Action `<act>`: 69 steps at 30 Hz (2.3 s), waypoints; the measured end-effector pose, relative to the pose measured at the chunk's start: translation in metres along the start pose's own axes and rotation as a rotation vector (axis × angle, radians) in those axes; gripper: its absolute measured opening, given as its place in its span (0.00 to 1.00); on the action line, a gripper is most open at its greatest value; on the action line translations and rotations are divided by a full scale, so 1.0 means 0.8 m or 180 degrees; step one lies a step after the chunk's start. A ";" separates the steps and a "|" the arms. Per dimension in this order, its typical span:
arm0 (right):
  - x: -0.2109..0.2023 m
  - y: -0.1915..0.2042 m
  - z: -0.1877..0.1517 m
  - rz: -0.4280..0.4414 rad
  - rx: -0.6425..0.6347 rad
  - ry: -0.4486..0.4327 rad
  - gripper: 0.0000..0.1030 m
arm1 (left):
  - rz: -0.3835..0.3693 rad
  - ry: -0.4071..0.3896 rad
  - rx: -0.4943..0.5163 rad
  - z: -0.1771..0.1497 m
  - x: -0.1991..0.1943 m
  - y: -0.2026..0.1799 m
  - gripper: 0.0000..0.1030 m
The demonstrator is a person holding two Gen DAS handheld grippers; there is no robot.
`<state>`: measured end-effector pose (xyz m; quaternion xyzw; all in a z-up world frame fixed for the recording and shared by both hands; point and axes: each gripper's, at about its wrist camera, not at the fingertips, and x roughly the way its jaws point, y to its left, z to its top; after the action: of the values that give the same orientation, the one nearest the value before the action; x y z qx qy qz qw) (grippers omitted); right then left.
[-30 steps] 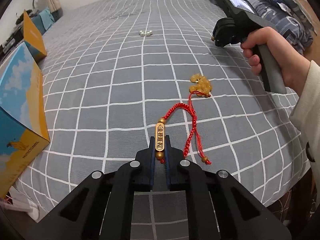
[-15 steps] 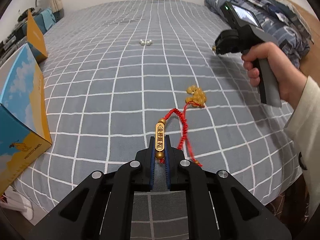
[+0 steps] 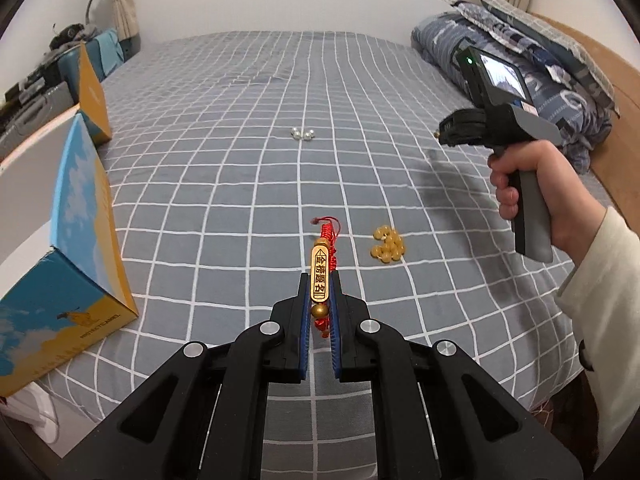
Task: Organize jewelry
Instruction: 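Grasp red cord gold-bar bracelet with left tool while right tool grasps wooden bead bracelet, then lift both held bracelets and carry them toward the white box, then lower both bracelets into the box and open both tools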
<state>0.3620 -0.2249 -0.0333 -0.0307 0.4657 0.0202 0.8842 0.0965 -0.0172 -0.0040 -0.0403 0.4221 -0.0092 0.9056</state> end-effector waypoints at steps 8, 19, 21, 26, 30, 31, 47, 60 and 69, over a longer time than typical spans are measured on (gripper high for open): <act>-0.033 0.013 -0.011 0.0007 -0.0004 -0.0125 0.07 | 0.0106 -0.0090 -0.0107 0.003 -0.007 0.024 0.07; -0.098 0.036 -0.014 0.0056 -0.0062 -0.0359 0.07 | 0.0266 -0.0304 -0.0203 0.038 -0.024 0.058 0.07; -0.111 0.040 -0.014 0.0068 -0.0067 -0.0409 0.07 | 0.0305 -0.0338 -0.0199 0.045 -0.029 0.062 0.07; -0.146 0.061 -0.020 0.0103 -0.0114 -0.0525 0.07 | 0.0333 -0.0453 -0.0215 0.067 -0.043 0.076 0.08; -0.176 0.083 -0.028 0.0156 -0.0168 -0.0639 0.07 | 0.0364 -0.0484 -0.0263 0.079 -0.051 0.087 0.08; -0.184 0.090 -0.030 0.0153 -0.0195 -0.0688 0.07 | 0.0392 -0.0505 -0.0268 0.082 -0.054 0.092 0.08; -0.268 0.272 -0.051 0.0686 -0.0726 -0.0991 0.07 | 0.0987 -0.0739 -0.0624 0.082 -0.145 0.224 0.08; -0.294 0.483 -0.111 0.1333 -0.1440 -0.0900 0.07 | 0.1420 -0.0258 -0.1187 0.024 -0.180 0.395 0.08; -0.256 0.570 -0.142 0.1421 -0.1777 -0.0303 0.07 | 0.1477 0.0126 -0.1430 -0.005 -0.154 0.458 0.08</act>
<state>0.1233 0.2204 0.0549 -0.1676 0.3957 0.3406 0.8362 0.0074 0.3539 0.0579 -0.1418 0.4291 0.2901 0.8436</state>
